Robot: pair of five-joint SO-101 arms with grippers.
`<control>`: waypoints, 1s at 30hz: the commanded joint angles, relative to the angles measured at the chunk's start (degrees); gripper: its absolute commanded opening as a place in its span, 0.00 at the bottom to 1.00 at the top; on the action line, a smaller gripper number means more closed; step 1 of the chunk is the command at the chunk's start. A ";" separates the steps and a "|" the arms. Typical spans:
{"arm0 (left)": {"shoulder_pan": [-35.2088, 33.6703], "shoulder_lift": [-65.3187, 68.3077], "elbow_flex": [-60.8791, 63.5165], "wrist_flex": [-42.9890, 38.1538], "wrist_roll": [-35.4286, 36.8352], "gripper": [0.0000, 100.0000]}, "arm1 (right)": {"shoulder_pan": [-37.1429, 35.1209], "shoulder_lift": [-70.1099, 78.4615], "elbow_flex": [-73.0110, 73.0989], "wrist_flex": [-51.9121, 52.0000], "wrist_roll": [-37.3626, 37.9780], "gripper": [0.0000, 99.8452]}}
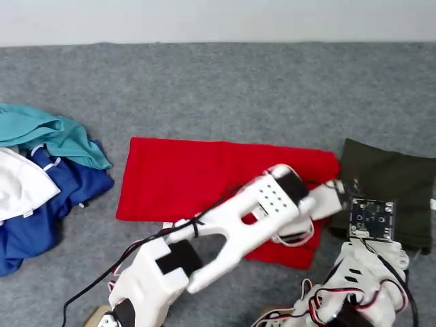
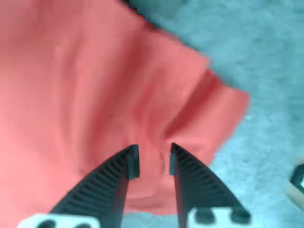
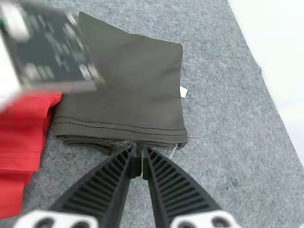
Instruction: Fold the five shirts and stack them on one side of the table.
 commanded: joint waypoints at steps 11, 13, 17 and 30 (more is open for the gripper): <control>-3.08 4.84 -2.95 -6.15 -0.35 0.12 | 0.66 0.04 -1.76 -0.04 -0.26 0.01; -3.08 5.36 -2.95 -5.80 -0.35 0.12 | 0.66 0.04 -1.76 -0.04 -0.26 0.01; -2.99 5.36 -2.95 -5.80 -0.35 0.12 | 0.66 0.04 -1.76 -0.04 -0.26 0.01; -1.05 5.27 -6.29 -1.93 -3.34 0.01 | 0.57 0.04 -1.76 -0.13 -0.26 0.01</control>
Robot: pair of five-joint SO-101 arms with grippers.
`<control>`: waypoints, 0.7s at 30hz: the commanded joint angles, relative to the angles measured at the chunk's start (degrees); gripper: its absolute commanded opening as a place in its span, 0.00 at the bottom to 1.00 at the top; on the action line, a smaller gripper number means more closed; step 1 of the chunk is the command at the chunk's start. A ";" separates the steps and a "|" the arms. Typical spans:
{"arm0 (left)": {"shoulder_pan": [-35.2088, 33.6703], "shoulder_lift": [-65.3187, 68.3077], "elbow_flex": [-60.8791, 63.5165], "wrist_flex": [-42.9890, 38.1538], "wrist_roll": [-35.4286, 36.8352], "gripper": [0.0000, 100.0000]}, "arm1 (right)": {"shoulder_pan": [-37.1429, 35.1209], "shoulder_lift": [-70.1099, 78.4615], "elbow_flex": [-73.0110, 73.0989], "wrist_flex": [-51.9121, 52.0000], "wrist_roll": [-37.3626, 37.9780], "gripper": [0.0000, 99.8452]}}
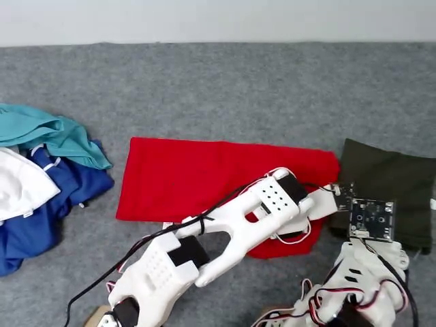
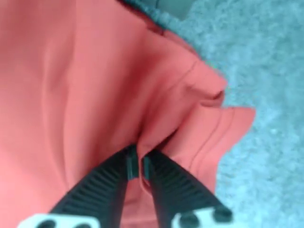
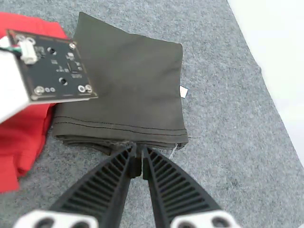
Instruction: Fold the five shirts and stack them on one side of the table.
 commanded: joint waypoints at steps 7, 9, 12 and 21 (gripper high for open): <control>2.73 -0.79 -12.62 9.76 -0.97 0.01 | 0.57 0.04 -1.76 -0.13 -0.26 0.01; 2.99 -0.79 -14.90 12.57 -1.05 0.01 | 0.66 0.04 -1.76 -0.13 -0.26 0.01; 3.08 -0.79 -18.15 16.62 -1.14 0.01 | 0.66 0.04 -1.76 -0.13 -0.26 0.01; 3.16 -0.79 -20.70 21.54 -2.81 0.01 | 0.66 0.04 -1.76 -0.13 -0.26 0.01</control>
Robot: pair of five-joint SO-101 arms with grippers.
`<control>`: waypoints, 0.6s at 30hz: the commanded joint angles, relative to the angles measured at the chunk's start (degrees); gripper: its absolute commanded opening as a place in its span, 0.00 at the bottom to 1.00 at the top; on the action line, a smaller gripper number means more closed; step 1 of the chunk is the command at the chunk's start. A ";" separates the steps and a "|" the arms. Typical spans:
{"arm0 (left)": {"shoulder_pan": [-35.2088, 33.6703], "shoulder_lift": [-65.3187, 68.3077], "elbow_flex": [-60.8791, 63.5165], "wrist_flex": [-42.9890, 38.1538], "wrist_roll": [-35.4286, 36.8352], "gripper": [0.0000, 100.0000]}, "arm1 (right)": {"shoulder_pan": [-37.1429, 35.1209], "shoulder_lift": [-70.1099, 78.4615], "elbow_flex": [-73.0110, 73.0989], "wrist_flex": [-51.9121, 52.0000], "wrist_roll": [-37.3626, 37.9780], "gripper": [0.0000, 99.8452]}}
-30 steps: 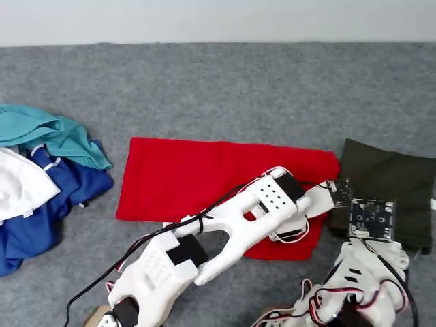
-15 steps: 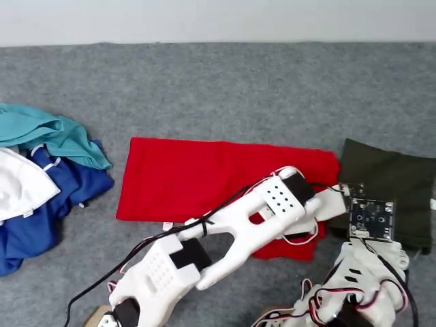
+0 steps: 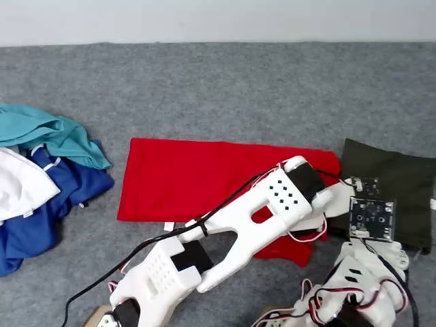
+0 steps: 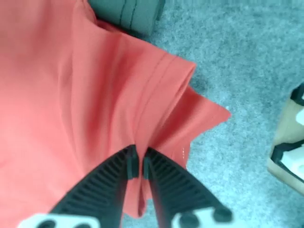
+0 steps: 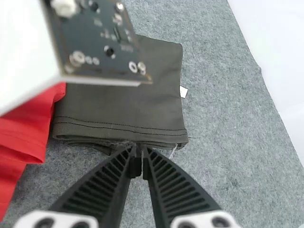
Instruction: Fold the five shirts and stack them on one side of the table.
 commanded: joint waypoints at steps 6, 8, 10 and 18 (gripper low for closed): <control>1.67 -0.97 5.05 1.76 -2.46 0.01 | 0.75 0.04 -1.76 -0.13 -0.26 0.01; 1.93 -1.14 6.11 1.76 -2.46 0.01 | 0.75 0.04 -1.76 -0.13 -0.26 0.01; 2.37 -2.73 7.60 1.58 -2.46 0.01 | 0.75 0.04 -1.76 -0.13 -0.26 0.01; 4.48 -6.07 15.96 -1.58 -2.55 0.01 | 0.75 0.04 -1.67 -0.13 -0.26 0.01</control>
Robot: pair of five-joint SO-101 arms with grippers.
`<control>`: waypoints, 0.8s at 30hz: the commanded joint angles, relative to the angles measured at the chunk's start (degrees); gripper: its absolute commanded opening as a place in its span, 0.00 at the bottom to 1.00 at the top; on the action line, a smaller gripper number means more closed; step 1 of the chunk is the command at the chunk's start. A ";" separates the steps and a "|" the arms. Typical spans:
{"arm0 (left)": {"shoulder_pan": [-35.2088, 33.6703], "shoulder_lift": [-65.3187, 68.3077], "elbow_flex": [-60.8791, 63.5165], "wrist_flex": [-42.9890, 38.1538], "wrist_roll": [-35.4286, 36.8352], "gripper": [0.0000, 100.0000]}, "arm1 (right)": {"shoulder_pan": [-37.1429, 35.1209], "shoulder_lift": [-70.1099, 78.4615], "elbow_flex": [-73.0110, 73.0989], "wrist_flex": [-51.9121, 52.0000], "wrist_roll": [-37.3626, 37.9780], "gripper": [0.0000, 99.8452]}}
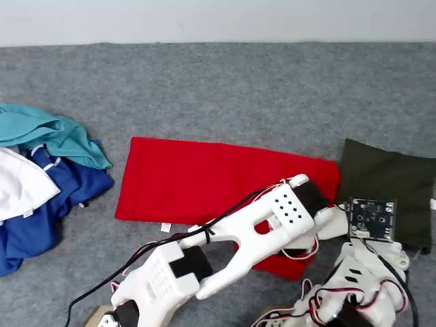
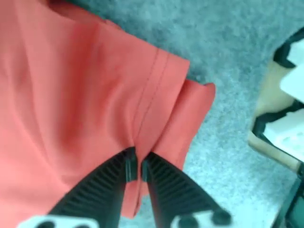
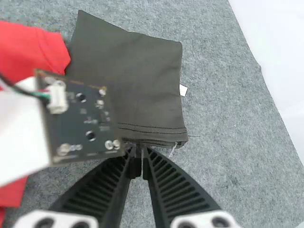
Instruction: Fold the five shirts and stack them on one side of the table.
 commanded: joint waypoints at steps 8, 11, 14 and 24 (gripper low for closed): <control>1.49 -4.31 8.04 -5.19 -0.53 0.02 | 0.31 0.04 -1.76 -0.13 -0.26 0.01; 1.32 -4.40 6.73 -5.10 -0.44 0.02 | 0.31 0.04 -1.76 -0.13 -0.26 0.01; 1.32 -4.40 5.32 -5.10 -0.44 0.02 | 0.31 0.04 -1.32 -0.13 -0.18 0.01; 1.32 -3.78 1.89 -6.15 1.49 0.07 | 0.31 0.04 -1.32 -0.13 -0.18 0.01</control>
